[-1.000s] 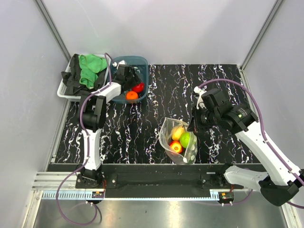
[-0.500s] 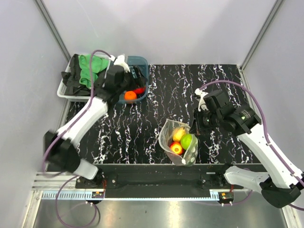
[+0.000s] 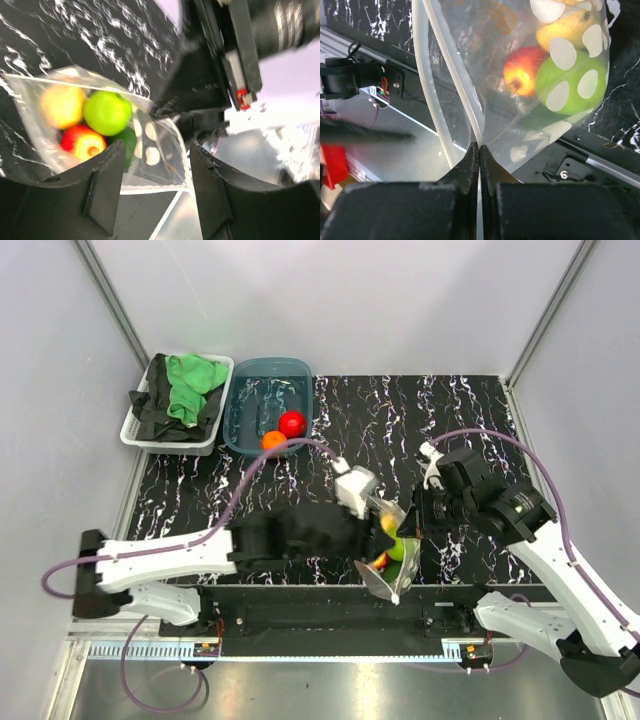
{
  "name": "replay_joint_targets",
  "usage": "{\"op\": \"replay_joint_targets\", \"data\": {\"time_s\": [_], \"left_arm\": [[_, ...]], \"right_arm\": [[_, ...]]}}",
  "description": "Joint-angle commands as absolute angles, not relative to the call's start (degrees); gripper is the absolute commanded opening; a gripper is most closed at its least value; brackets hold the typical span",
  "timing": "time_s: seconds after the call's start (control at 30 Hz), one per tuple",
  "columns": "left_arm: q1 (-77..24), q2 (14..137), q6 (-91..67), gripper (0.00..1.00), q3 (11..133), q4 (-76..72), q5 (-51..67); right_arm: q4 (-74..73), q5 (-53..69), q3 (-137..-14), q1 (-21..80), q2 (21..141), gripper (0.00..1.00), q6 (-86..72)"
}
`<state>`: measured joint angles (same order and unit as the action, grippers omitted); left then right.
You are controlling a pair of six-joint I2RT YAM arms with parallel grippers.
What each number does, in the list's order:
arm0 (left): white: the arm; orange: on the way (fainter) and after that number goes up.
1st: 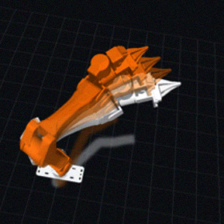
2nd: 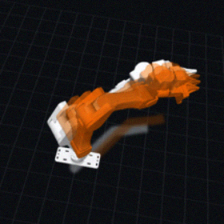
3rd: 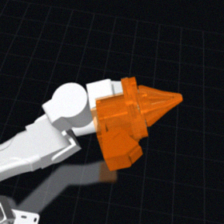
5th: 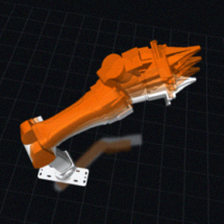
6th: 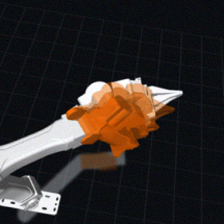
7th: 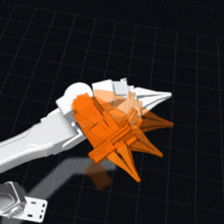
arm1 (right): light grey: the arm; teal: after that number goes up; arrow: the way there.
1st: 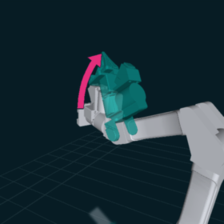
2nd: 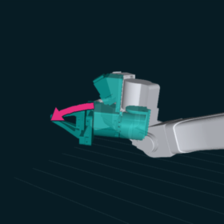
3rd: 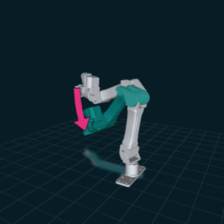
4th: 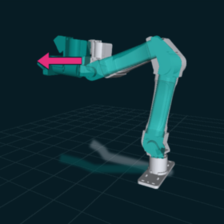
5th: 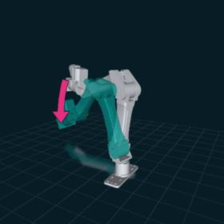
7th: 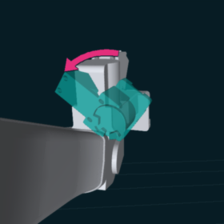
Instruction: Open the zip-top bag and remove the fake food
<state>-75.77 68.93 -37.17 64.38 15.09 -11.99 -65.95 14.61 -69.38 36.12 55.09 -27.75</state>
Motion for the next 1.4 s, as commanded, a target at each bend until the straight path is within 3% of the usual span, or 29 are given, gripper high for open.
{"op": "replay_joint_targets", "data": {"time_s": [0.0, 0.2, 0.5, 0.77, 0.87, 1.1, 1.17, 1.2, 1.37], "left_arm": [[-80.1, 77.2, -32.0, 0.47, 75.1, 20.0, -17.9], [-80.2, 81.7, -31.7, 0.29, 79.7, 25.2, -21.0], [-80.0, 78.7, -30.2, 0.35, 72.5, 22.8, -17.8], [-72.4, 84.3, -32.1, 0.29, 70.8, 19.9, -8.5], [-71.8, 88.1, -30.5, 0.32, 72.0, 15.8, -1.5], [-71.8, 98.4, -30.0, 0.34, 76.1, 13.3, 3.1], [-71.8, 99.8, -30.4, 0.39, 77.2, 13.4, 2.6], [-71.7, 100.5, -30.6, 0.49, 77.4, 13.4, 2.4], [-70.5, 100.4, -31.9, 0.53, 78.0, 14.8, -1.3]], "right_arm": [[-64.0, 17.7, -68.0, 36.4, 52.2, 0.0, -31.5], [-64.4, 17.8, -67.3, 36.5, 47.9, 0.0, -35.5], [-66.4, 17.1, -66.2, 36.5, 45.7, 0.0, -36.9], [-68.5, 15.6, -65.1, 36.4, 44.6, 0.0, -36.2], [-69.4, 14.9, -65.1, 36.4, 44.2, 0.0, -35.6], [-71.8, 11.6, -66.4, 36.4, 44.7, 0.0, -34.1], [-72.1, 11.0, -66.7, 36.4, 45.2, 0.0, -33.5], [-72.0, 10.9, -66.7, 36.4, 45.3, 0.0, -33.2], [-69.4, 11.3, -69.1, 36.4, 49.4, 0.0, -29.5]]}}
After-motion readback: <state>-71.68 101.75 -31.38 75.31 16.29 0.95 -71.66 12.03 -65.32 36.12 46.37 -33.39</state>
